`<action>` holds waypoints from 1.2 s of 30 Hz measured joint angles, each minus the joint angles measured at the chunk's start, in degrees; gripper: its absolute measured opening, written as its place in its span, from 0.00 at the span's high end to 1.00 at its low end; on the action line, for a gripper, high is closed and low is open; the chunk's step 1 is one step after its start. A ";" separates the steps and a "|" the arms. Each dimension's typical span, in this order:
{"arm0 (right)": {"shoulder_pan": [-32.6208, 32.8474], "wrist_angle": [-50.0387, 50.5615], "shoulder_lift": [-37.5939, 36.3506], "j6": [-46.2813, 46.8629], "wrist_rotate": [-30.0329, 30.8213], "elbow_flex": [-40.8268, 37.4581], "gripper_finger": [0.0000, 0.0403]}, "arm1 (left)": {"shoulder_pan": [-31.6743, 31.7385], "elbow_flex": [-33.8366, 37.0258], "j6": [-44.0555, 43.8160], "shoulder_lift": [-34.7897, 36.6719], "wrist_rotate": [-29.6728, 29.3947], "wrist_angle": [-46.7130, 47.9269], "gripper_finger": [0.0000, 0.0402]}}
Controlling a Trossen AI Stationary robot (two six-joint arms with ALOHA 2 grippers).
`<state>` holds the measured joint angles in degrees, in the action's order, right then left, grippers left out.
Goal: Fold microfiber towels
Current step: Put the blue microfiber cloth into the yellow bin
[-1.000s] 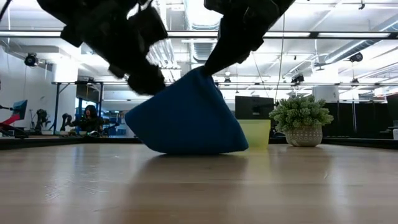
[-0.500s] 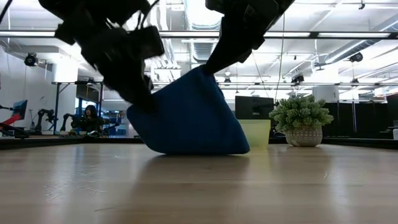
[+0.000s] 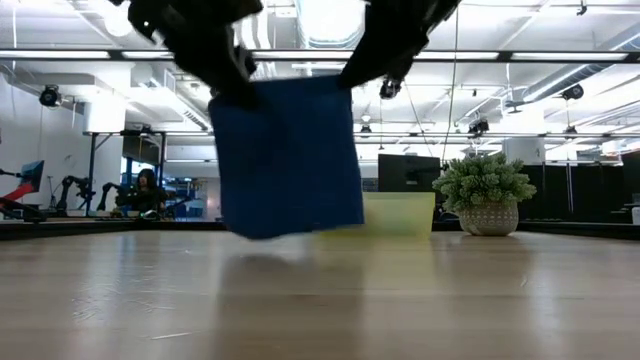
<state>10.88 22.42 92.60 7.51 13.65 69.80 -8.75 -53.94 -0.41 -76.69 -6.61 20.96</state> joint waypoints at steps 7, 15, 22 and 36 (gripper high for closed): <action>-3.74 4.51 -6.39 0.00 0.49 0.00 0.98 | 5.90 -9.26 10.01 -0.13 -1.95 4.44 0.99; -9.21 8.08 -13.21 0.04 3.04 0.04 0.98 | 17.71 -16.76 17.63 -1.27 7.61 5.39 0.99; -16.15 12.39 -15.68 -2.65 2.67 0.31 0.98 | 23.62 -21.57 23.26 -6.76 14.10 5.36 0.99; -36.00 14.55 -15.58 -16.66 -2.34 0.31 0.98 | 32.05 -37.73 25.40 -24.33 14.32 5.61 0.99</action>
<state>-25.12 36.97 77.02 -9.16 11.31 70.11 23.31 -91.67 24.99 -101.01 7.71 26.57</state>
